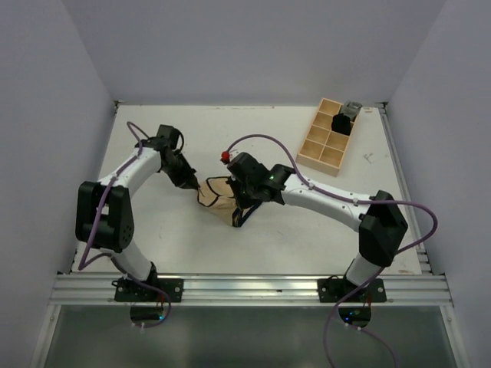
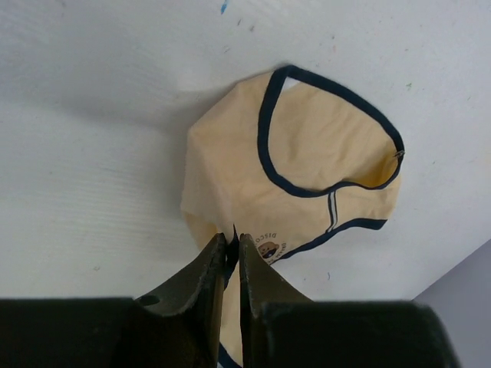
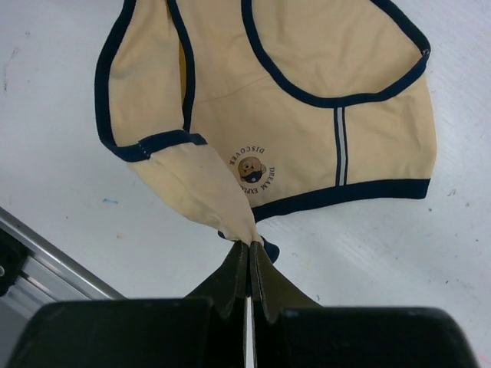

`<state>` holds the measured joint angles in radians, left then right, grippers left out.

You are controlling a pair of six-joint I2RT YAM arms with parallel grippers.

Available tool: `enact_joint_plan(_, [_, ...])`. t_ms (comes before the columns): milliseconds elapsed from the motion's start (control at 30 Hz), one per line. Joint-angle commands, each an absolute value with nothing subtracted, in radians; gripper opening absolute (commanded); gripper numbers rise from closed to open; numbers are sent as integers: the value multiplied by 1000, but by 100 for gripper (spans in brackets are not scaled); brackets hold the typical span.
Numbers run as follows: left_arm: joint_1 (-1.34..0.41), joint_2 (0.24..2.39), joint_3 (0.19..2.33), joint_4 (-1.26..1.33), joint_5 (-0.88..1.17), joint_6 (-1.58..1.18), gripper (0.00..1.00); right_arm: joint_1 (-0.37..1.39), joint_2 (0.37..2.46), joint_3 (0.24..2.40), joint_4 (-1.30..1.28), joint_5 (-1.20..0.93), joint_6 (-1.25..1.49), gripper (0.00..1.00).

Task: Roll the underwear
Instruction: Fold the underwear

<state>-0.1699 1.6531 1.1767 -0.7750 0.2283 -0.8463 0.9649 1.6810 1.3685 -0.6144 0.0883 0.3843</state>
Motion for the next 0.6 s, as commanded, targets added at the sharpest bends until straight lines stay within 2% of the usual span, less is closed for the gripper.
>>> enact_joint_plan(0, [-166,1734,1316,-755,288,-888,17,931,1706,1414,-614,5,382,0])
enact_joint_plan(100, [-166,1822,1423,-778,291,-897,20,885,1721,1405,-588,5,396,0])
enact_joint_plan(267, [-172,1913,1528,-779,287,-905,34,810,1762,1393,-560,-55,402,0])
enact_joint_plan(367, [-176,1931,1526,-658,351,-876,43,761,1775,1379,-540,-72,407,0])
enact_joint_plan(400, [-176,1927,1526,-584,376,-856,43,752,1778,1373,-537,-74,408,0])
enact_joint_plan(567, [-172,1942,1635,-641,305,-706,47,666,1755,1290,-489,-101,434,0])
